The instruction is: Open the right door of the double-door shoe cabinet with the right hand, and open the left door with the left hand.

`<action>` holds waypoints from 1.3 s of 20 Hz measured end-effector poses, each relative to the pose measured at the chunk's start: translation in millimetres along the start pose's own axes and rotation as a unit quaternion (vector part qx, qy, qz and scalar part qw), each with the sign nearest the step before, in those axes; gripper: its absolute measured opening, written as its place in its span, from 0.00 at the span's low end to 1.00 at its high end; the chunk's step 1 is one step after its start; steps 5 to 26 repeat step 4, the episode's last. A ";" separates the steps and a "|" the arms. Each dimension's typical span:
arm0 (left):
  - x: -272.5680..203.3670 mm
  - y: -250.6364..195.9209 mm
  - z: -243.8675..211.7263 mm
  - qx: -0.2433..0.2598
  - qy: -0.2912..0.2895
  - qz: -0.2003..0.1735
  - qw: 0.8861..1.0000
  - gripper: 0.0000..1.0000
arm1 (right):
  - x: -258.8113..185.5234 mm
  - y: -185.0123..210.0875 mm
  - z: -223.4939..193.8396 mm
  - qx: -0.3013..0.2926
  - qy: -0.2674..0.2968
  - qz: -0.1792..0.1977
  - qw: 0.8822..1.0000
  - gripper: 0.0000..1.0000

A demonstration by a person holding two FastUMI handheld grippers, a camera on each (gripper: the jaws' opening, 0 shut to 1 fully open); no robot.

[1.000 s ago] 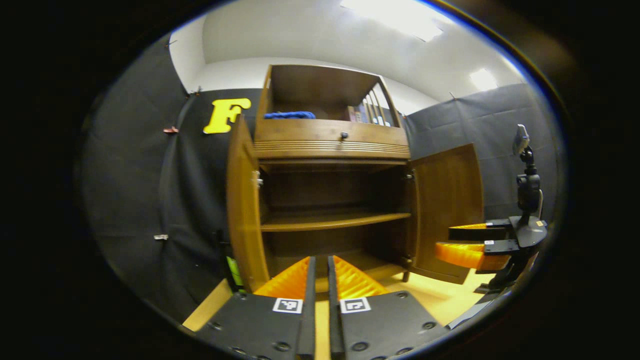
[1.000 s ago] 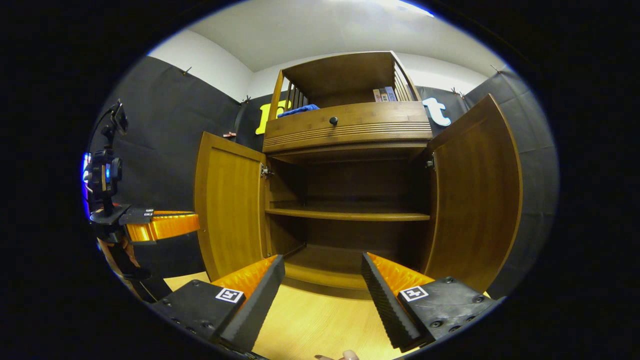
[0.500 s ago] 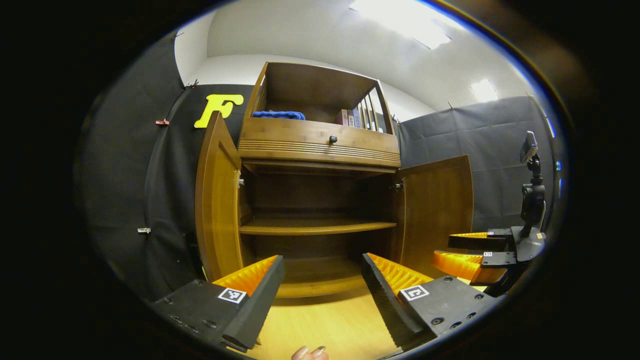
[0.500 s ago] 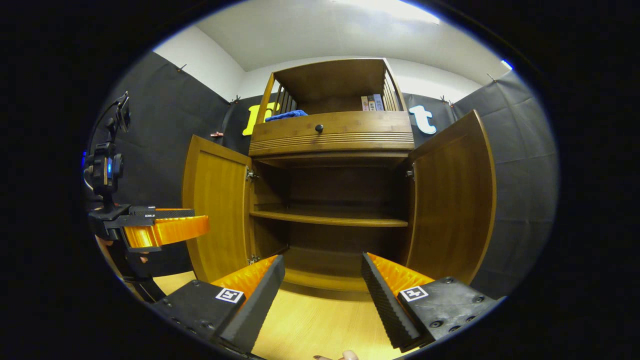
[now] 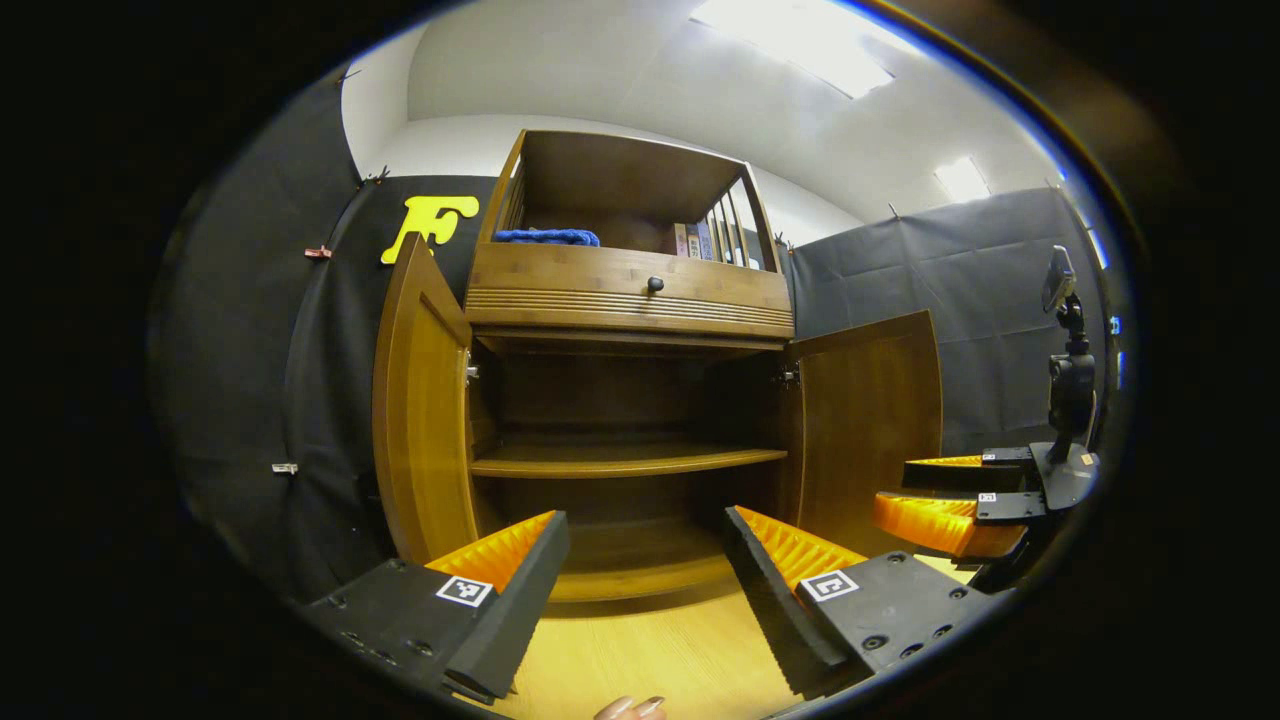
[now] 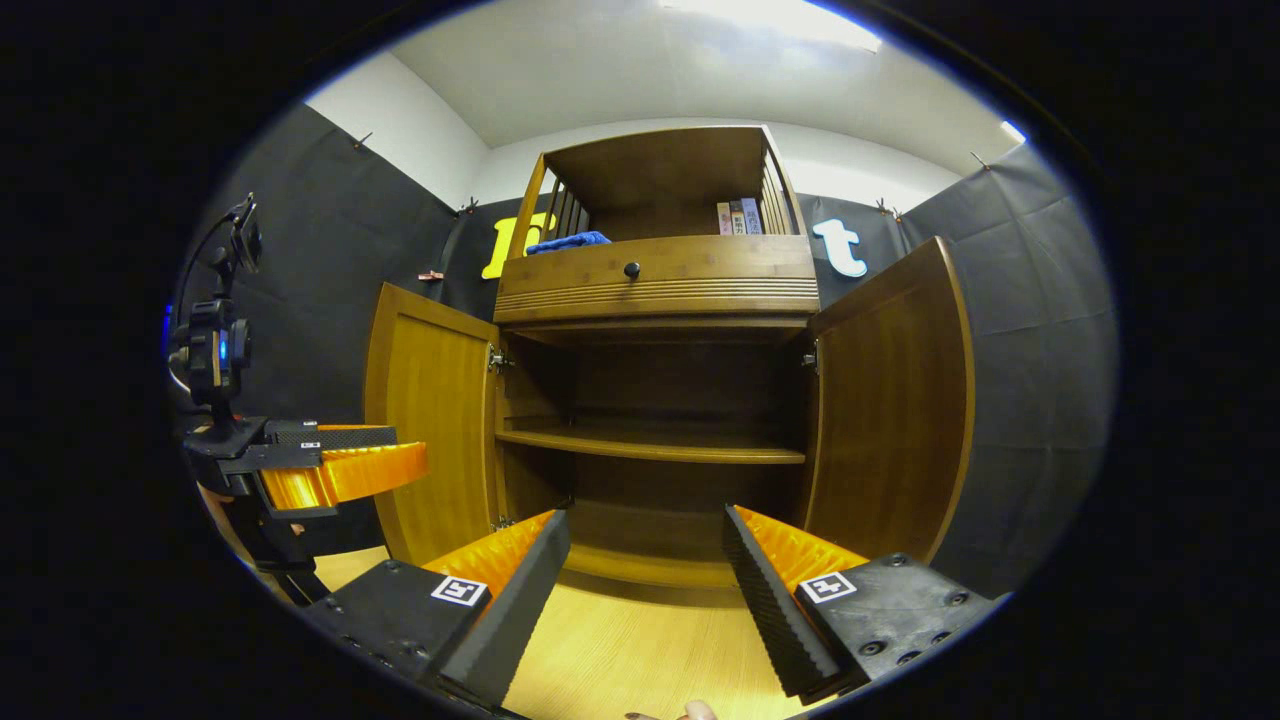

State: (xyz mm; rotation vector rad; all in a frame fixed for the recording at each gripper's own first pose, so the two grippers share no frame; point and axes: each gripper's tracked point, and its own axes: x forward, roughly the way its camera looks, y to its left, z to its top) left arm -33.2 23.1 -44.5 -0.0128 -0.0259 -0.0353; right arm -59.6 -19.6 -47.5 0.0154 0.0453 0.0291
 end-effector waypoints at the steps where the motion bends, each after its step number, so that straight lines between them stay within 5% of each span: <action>1: -0.5 -2.3 -1.1 -0.001 0.000 -0.002 1.000 0.96 | -2.0 -1.0 2.3 -0.001 -0.002 -0.001 1.000 0.95; 26: -1.0 -7.2 -1.1 0.000 0.000 -0.005 1.000 0.92 | -5.7 -1.9 4.3 -0.001 -0.004 0.000 1.000 0.97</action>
